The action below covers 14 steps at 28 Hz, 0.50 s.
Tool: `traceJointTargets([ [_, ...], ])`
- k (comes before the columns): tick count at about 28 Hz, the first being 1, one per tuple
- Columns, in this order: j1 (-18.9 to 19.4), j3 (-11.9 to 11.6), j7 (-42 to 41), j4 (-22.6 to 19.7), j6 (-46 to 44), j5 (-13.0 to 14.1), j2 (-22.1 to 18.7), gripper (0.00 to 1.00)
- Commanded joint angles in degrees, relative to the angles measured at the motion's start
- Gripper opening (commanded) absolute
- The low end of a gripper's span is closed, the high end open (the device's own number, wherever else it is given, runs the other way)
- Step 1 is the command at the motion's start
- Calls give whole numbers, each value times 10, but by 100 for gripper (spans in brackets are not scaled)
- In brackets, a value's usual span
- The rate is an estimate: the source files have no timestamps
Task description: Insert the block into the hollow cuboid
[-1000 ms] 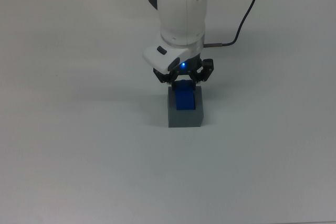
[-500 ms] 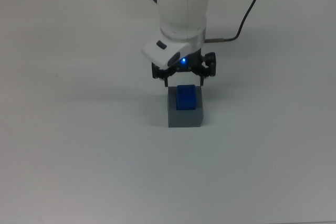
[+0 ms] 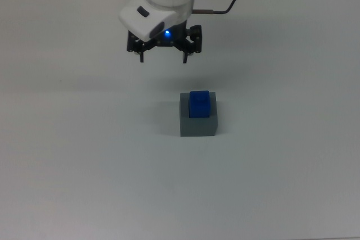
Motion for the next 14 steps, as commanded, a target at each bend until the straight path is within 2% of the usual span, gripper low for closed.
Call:
traceJointTargets([
  [1,-15,-4,-12,-12,-5,1,-16,100],
  [14,-26,-3,-13,-13,-7,4,-10,100],
])
